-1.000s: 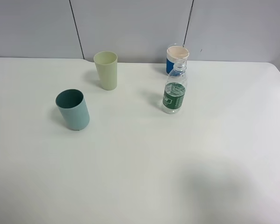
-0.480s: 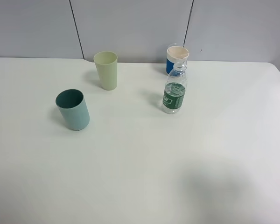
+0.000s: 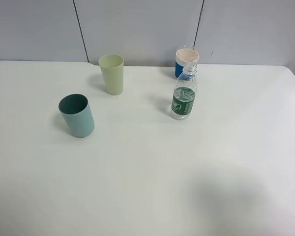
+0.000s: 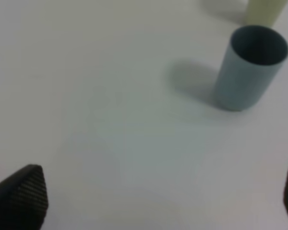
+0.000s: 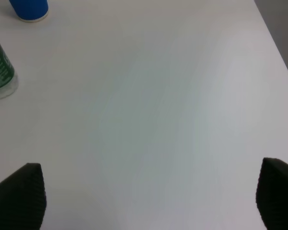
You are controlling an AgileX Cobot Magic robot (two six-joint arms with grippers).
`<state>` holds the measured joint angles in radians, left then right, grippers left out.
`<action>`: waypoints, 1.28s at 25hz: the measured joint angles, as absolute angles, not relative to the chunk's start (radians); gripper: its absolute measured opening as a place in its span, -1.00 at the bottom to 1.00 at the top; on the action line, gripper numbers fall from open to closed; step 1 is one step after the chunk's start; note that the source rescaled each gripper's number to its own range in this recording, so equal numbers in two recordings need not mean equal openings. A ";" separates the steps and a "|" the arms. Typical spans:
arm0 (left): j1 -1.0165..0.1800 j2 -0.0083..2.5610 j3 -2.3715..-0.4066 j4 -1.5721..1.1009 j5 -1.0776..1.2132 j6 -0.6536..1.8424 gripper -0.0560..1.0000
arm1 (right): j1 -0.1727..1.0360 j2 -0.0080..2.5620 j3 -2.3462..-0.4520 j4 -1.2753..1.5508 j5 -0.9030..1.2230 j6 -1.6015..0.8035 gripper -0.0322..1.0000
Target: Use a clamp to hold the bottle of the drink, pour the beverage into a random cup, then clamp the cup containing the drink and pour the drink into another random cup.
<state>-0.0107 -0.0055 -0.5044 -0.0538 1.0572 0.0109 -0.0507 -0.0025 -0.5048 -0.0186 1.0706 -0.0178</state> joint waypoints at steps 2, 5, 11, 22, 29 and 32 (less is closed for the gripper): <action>-0.029 -0.006 -0.504 -0.054 1.057 0.011 1.00 | -0.051 -0.002 -0.505 -0.019 1.071 -0.018 0.42; -0.031 -0.006 -0.504 -0.054 1.057 0.011 1.00 | -0.051 -0.002 -0.505 -0.019 1.071 -0.018 0.42; -0.031 -0.006 -0.504 -0.049 1.057 0.000 1.00 | -0.051 -0.002 -0.505 -0.019 1.071 -0.018 0.42; -0.031 -0.006 -0.504 0.000 1.057 -0.064 1.00 | -0.051 -0.002 -0.505 -0.019 1.071 -0.018 0.42; -0.031 -0.006 -0.504 0.000 1.057 -0.066 1.00 | -0.051 -0.002 -0.505 -0.019 1.071 -0.018 0.42; -0.031 -0.006 -0.504 0.000 1.057 -0.066 1.00 | -0.051 -0.002 -0.505 -0.019 1.071 -0.018 0.42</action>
<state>-0.0315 -0.0055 -0.5044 0.0000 1.0572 -0.0661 -0.0507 -0.0025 -0.5048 -0.0186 1.0706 -0.0178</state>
